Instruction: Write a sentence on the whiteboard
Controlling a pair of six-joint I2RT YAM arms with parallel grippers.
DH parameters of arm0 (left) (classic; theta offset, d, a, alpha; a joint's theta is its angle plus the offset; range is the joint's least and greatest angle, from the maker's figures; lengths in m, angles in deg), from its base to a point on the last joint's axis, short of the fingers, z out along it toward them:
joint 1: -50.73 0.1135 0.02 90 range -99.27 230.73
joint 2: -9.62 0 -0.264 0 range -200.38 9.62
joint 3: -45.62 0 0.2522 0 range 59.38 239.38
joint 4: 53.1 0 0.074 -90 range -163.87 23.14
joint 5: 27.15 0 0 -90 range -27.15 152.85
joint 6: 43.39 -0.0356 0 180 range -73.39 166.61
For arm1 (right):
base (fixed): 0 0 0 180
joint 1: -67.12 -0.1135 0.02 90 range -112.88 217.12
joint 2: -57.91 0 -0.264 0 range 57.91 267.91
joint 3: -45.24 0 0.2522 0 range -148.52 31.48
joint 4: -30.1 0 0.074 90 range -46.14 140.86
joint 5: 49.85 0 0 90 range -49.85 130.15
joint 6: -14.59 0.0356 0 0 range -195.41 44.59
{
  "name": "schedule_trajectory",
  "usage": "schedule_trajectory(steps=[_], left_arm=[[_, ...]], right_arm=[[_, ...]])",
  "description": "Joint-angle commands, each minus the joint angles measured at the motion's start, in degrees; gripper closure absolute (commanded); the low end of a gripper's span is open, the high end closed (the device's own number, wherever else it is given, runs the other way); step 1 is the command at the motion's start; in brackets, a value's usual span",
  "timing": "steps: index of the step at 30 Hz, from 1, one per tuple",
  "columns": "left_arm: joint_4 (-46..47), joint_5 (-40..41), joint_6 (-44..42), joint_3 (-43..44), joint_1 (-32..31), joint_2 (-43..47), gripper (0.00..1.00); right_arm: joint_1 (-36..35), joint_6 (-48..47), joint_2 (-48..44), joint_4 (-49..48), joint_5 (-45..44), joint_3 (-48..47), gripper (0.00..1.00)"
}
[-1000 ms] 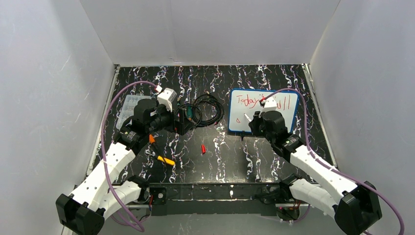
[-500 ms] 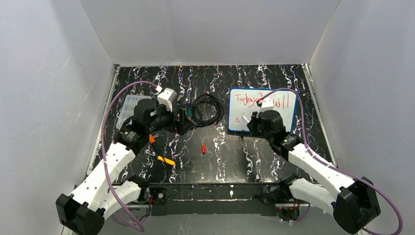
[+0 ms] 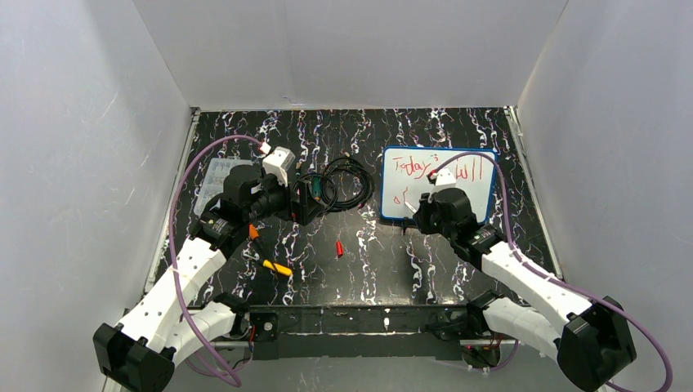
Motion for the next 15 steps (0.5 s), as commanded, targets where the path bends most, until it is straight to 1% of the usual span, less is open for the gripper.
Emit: schedule_trajectory(steps=[1,10,15], left_arm=[[0.6,-1.0,-0.1,-0.5,0.1,0.3,0.10],[0.7,-1.1,0.0,-0.5,0.1,0.5,0.10],[0.7,-1.1,0.1,-0.5,0.1,0.5,0.10]], right_arm=[[0.0,0.9,-0.5,2.2,-0.4,1.7,0.99],[-0.1,1.5,-0.1,2.1,2.5,2.5,0.99],[-0.2,2.6,0.4,-1.5,4.7,2.8,0.99]])
